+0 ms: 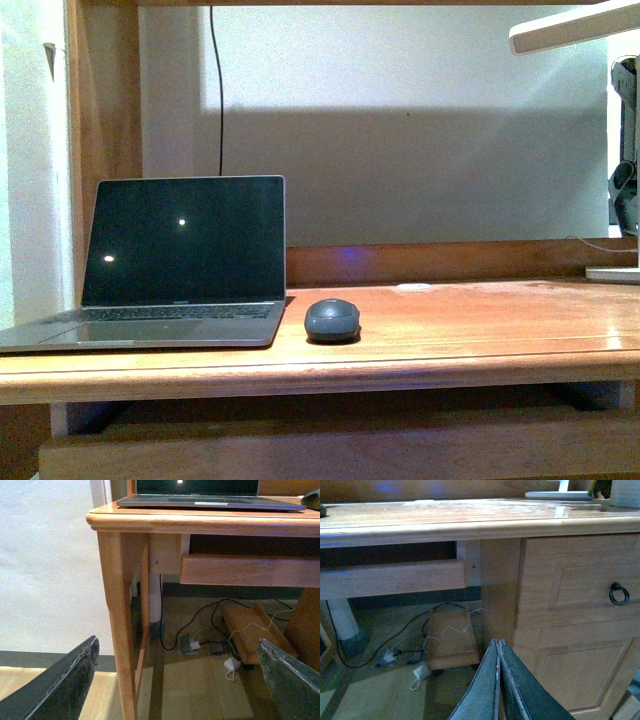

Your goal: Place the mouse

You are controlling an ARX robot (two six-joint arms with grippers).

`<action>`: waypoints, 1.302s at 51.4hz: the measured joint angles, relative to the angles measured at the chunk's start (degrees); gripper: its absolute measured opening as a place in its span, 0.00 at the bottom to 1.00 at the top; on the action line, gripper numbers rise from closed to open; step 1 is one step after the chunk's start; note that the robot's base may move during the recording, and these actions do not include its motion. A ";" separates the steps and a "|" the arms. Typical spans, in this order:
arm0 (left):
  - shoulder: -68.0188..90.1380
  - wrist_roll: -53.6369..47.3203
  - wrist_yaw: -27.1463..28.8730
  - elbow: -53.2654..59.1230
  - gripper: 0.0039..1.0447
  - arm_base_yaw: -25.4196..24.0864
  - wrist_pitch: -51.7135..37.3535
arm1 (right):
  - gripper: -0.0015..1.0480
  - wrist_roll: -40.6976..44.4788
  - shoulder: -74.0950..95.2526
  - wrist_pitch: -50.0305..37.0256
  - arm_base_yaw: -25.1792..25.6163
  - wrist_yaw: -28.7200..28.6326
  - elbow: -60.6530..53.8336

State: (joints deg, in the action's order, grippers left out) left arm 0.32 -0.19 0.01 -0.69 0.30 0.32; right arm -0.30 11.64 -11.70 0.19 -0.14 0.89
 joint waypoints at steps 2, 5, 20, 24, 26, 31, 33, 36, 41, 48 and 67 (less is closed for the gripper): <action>0.00 0.00 0.02 0.00 0.93 0.00 0.00 | 0.03 0.00 -0.44 0.42 0.00 -0.02 0.00; 0.00 0.00 0.02 0.00 0.93 0.00 0.00 | 0.03 0.00 -1.22 1.20 0.00 -0.02 -0.02; 0.00 0.00 0.02 0.00 0.93 0.00 0.00 | 0.03 0.11 -11.30 11.61 -0.02 0.07 0.00; 0.00 0.00 0.02 0.00 0.93 0.00 0.00 | 0.03 0.11 -11.37 11.63 -0.02 0.09 0.00; 0.00 0.00 0.00 0.00 0.93 0.00 0.00 | 0.08 0.15 -11.37 11.63 -0.02 0.04 0.00; 0.00 0.00 0.00 0.00 0.93 0.00 0.00 | 0.28 0.15 -11.37 11.63 -0.02 0.07 0.00; 0.00 0.00 0.00 0.00 0.93 0.00 0.00 | 0.36 0.15 -11.37 11.63 -0.02 0.07 0.00; 0.00 0.00 0.00 0.00 0.93 0.00 0.00 | 0.49 0.15 -11.37 11.63 -0.02 0.04 0.00; 0.00 0.00 0.00 0.00 0.93 0.00 0.00 | 0.71 0.15 -11.37 11.63 -0.02 0.04 0.00; 0.00 0.00 0.00 0.00 0.93 0.00 0.00 | 0.89 0.15 -11.37 11.63 -0.02 0.04 0.00; 0.00 0.00 0.00 0.00 0.93 0.00 0.00 | 0.93 0.15 -11.37 11.63 -0.02 0.04 0.00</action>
State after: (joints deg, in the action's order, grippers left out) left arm 0.32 -0.19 0.01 -0.69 0.30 0.32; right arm -0.14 0.27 -0.08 0.16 -0.10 0.89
